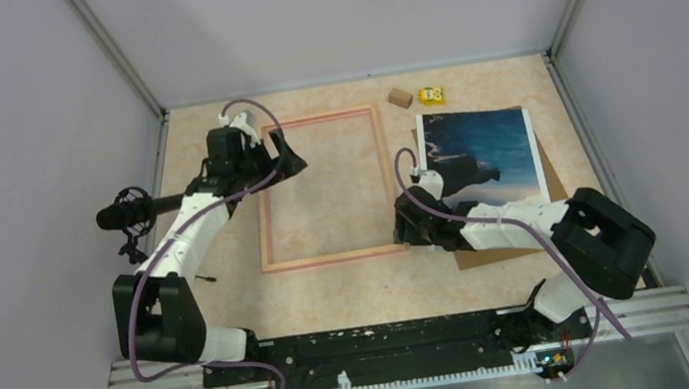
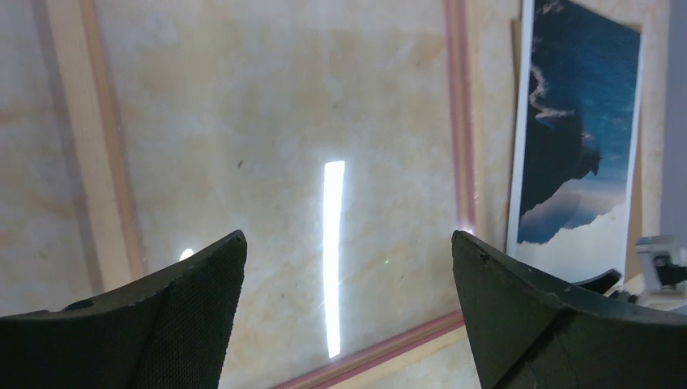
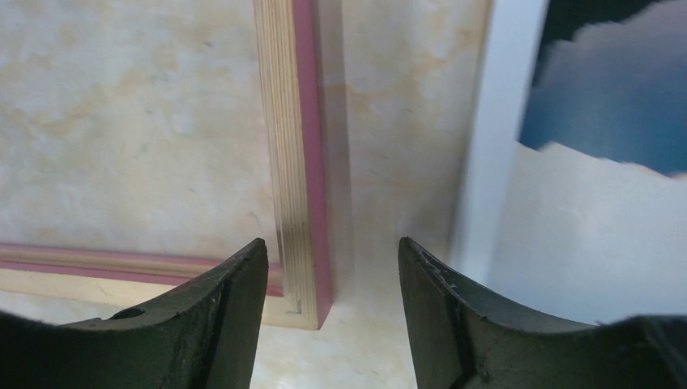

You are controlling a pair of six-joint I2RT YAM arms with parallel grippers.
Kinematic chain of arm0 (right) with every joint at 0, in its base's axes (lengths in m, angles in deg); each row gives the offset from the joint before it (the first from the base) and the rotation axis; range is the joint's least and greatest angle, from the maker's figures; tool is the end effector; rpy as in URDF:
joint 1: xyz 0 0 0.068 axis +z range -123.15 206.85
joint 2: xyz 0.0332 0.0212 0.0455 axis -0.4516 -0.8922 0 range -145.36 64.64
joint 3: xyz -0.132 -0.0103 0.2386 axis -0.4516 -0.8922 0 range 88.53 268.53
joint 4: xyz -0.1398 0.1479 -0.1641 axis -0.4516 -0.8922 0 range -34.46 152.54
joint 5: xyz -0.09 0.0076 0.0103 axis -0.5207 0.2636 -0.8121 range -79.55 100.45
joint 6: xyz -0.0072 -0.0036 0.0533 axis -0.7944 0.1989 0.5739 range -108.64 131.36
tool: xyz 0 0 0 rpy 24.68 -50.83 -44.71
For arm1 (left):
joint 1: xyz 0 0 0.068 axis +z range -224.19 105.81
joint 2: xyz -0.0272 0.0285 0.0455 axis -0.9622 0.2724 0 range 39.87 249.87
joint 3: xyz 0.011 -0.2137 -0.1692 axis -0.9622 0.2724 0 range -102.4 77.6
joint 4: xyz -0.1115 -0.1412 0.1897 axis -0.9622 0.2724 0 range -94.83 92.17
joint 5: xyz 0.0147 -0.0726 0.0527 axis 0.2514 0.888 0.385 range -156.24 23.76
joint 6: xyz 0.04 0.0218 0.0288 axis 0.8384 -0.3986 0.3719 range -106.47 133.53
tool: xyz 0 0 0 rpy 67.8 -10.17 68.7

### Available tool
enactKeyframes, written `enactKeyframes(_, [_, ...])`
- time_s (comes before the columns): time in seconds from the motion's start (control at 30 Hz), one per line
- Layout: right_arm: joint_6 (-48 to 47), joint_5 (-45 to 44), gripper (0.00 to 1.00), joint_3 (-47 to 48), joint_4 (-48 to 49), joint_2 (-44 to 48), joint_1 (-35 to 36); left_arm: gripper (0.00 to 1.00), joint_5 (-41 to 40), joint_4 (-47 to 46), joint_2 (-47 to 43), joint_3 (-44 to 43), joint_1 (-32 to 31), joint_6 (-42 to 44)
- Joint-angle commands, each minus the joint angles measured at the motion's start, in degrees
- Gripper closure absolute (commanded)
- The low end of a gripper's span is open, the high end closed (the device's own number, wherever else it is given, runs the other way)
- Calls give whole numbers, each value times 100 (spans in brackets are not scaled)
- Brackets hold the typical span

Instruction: Put the photo into the frame

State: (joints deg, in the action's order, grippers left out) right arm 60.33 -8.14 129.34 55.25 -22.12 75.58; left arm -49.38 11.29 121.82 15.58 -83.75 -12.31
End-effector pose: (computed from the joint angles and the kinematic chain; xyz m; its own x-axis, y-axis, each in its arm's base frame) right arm 0.1952 0.2053 0.1565 -0.7894 0.1845 -0.5855 0.0135 0.9588 0.2839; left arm 0.3150 -0.0635 0.2842 -0.6924 -0.3065 -0.6532 0.0981 0.8569 -0.5061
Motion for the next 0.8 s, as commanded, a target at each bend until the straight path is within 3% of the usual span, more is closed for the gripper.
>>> enactKeyframes(0.0, [-708,173,41,-477,-1221,688,-251,2,-508,-556,-474,1082,-54,-566])
enactKeyframes(0.07, [-979,494,37,-422,-1233,997,-404,1,-757,-630,-471,1260,-63,-611])
enactKeyframes(0.17, [-1324,1074,23,-216,-1055,1278,-664,2,-1069,-678,-296,1335,-61,-773])
enactKeyframes(0.3, [-1537,1626,19,365,-1079,1132,-1301,2,-1240,-887,-16,1317,-51,-889])
enactKeyframes(0.5, [-1515,2582,24,1133,-463,276,-2085,2,-1532,-1023,356,1078,-37,-893])
enactKeyframes(0.77, [-1727,3148,40,2188,-201,-1058,-2199,2,-1828,-1555,486,1238,-24,-815])
